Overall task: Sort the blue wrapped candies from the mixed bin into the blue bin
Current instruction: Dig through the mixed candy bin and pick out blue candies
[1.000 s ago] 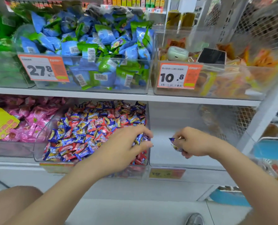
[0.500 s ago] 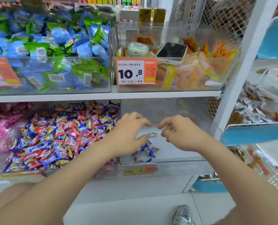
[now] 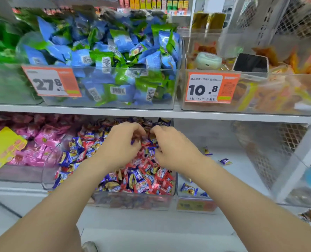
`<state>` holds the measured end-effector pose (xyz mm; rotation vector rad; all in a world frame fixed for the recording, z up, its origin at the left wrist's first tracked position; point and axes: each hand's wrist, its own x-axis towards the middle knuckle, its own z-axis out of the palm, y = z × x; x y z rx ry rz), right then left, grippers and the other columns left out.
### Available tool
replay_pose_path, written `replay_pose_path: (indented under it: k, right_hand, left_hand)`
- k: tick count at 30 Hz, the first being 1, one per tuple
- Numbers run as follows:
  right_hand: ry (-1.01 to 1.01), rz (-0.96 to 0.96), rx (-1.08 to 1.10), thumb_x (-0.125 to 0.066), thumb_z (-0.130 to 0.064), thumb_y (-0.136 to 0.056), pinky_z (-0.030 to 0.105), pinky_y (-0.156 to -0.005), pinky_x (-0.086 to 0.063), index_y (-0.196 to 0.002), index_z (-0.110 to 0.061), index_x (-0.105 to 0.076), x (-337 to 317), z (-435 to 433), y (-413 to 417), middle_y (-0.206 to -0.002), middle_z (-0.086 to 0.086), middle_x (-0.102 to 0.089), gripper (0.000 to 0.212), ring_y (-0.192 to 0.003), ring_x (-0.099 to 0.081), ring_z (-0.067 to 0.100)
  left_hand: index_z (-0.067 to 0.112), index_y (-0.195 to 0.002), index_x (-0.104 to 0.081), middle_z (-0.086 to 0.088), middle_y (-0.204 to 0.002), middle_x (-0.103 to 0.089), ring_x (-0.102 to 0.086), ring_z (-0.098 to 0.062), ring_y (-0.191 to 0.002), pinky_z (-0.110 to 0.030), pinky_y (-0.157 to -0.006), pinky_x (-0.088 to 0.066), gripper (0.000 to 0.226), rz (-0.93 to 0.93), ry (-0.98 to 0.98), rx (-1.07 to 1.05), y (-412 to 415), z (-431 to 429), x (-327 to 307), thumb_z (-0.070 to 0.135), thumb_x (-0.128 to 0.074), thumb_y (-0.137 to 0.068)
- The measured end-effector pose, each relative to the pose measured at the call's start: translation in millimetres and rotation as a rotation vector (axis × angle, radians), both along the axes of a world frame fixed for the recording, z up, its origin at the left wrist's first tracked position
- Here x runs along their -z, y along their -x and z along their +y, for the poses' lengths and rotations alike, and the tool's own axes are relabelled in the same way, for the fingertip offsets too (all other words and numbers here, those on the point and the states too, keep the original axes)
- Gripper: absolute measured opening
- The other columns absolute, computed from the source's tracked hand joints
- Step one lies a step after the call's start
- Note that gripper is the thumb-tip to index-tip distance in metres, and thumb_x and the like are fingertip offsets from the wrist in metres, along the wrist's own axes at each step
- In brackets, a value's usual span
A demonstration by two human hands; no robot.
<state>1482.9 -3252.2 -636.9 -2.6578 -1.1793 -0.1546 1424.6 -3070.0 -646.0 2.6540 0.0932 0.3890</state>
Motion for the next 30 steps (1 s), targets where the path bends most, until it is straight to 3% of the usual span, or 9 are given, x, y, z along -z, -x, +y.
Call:
replay_pose_path:
  k: [4, 7, 10, 16, 19, 22, 24, 27, 30]
  right_hand:
    - [0.224, -0.079, 0.025, -0.076, -0.053, -0.087, 0.037, -0.074, -0.037, -0.123, -0.012, -0.049, 7.5, 19.9, -17.4, -0.111, 0.011, -0.061, 0.061, -0.104, -0.062, 0.035]
    - [0.149, 0.017, 0.025, -0.083, -0.047, -0.084, 0.040, -0.070, -0.048, -0.109, -0.013, -0.052, 9.4, 24.3, -28.3, -0.098, 0.007, -0.059, 0.052, -0.096, -0.062, 0.034]
    - [0.084, 0.083, -0.049, -0.079, -0.034, -0.089, 0.046, -0.083, -0.053, -0.120, -0.012, -0.061, 12.2, 19.2, -32.7, -0.096, 0.005, -0.065, 0.042, -0.100, -0.061, 0.032]
    - [-0.224, 0.215, -0.012, -0.070, -0.039, -0.099, 0.040, -0.104, -0.047, -0.143, -0.029, -0.058, 12.4, 5.0, -25.0, -0.130, -0.007, -0.066, 0.046, -0.124, -0.055, 0.026]
    - [-0.302, 0.275, -0.033, -0.056, -0.030, -0.108, 0.032, -0.077, -0.044, -0.142, -0.029, -0.056, 4.6, -3.7, -16.0, -0.089, -0.015, -0.063, 0.034, -0.089, -0.057, 0.014]
    - [-0.276, 0.338, -0.044, -0.041, -0.022, -0.113, 0.041, -0.059, -0.041, -0.133, -0.030, -0.051, -4.6, -12.2, -8.5, -0.065, 0.001, -0.052, 0.024, -0.057, -0.048, 0.018]
    - [-0.277, 0.325, -0.026, -0.039, -0.016, -0.112, 0.038, -0.065, -0.046, -0.132, -0.029, -0.055, -8.9, -15.9, -7.5, -0.078, 0.002, -0.063, 0.028, -0.066, -0.056, 0.015]
    - [-0.206, 0.243, 0.012, -0.046, -0.001, -0.106, 0.027, -0.093, -0.047, -0.138, -0.022, -0.063, -14.8, -19.2, -8.4, -0.127, 0.000, -0.070, 0.042, -0.117, -0.063, 0.016]
    - [-0.067, 0.197, 0.027, -0.048, -0.001, -0.098, 0.031, -0.091, -0.049, -0.130, -0.021, -0.067, -18.8, -23.4, -9.3, -0.124, 0.001, -0.066, 0.042, -0.114, -0.062, 0.022]
  left_hand:
    - [0.037, -0.123, -0.062, -0.001, -0.116, -0.064, -0.054, -0.030, -0.111, -0.049, -0.099, -0.050, 0.052, 0.128, -0.137, -0.095, -10.7, 19.5, 1.6, 0.021, -0.053, -0.074]
    - [0.029, -0.141, -0.054, -0.009, -0.129, -0.056, -0.048, -0.035, -0.125, -0.050, -0.107, -0.046, 0.062, 0.267, -0.206, -0.063, -10.4, 24.3, 4.4, 0.026, -0.062, -0.080]
    - [0.026, -0.142, -0.051, -0.008, -0.129, -0.050, -0.050, -0.031, -0.125, -0.045, -0.106, -0.046, 0.063, 0.267, -0.240, 0.009, -11.8, 27.5, 10.9, 0.028, -0.081, -0.086]
    - [0.034, -0.140, -0.050, -0.005, -0.129, -0.051, -0.052, -0.033, -0.122, -0.047, -0.104, -0.047, 0.066, 0.188, -0.225, 0.035, -13.4, 35.5, 15.6, 0.044, -0.084, -0.084]
    - [0.036, -0.137, -0.055, -0.001, -0.122, -0.052, -0.057, -0.027, -0.115, -0.044, -0.098, -0.050, 0.061, 0.148, -0.216, 0.060, -11.0, 34.8, 15.2, 0.043, -0.084, -0.085]
    - [0.033, -0.126, -0.064, 0.003, -0.112, -0.053, -0.061, -0.021, -0.105, -0.041, -0.091, -0.053, 0.041, 0.080, -0.226, 0.069, -9.1, 31.5, 11.0, 0.033, -0.081, -0.089]
    - [0.031, -0.125, -0.066, 0.002, -0.110, -0.057, -0.061, -0.023, -0.106, -0.045, -0.092, -0.053, 0.030, 0.021, -0.208, 0.063, -6.9, 29.0, 9.3, 0.028, -0.071, -0.096]
    - [0.033, -0.134, -0.062, 0.000, -0.117, -0.064, -0.063, -0.025, -0.111, -0.049, -0.095, -0.053, 0.034, 0.014, -0.194, 0.073, -2.4, 27.4, 7.9, 0.024, -0.058, -0.101]
    - [0.031, -0.148, -0.053, -0.003, -0.125, -0.069, -0.069, -0.022, -0.109, -0.046, -0.093, -0.058, 0.047, 0.049, -0.150, 0.079, 2.9, 27.0, 5.7, 0.023, -0.062, -0.103]
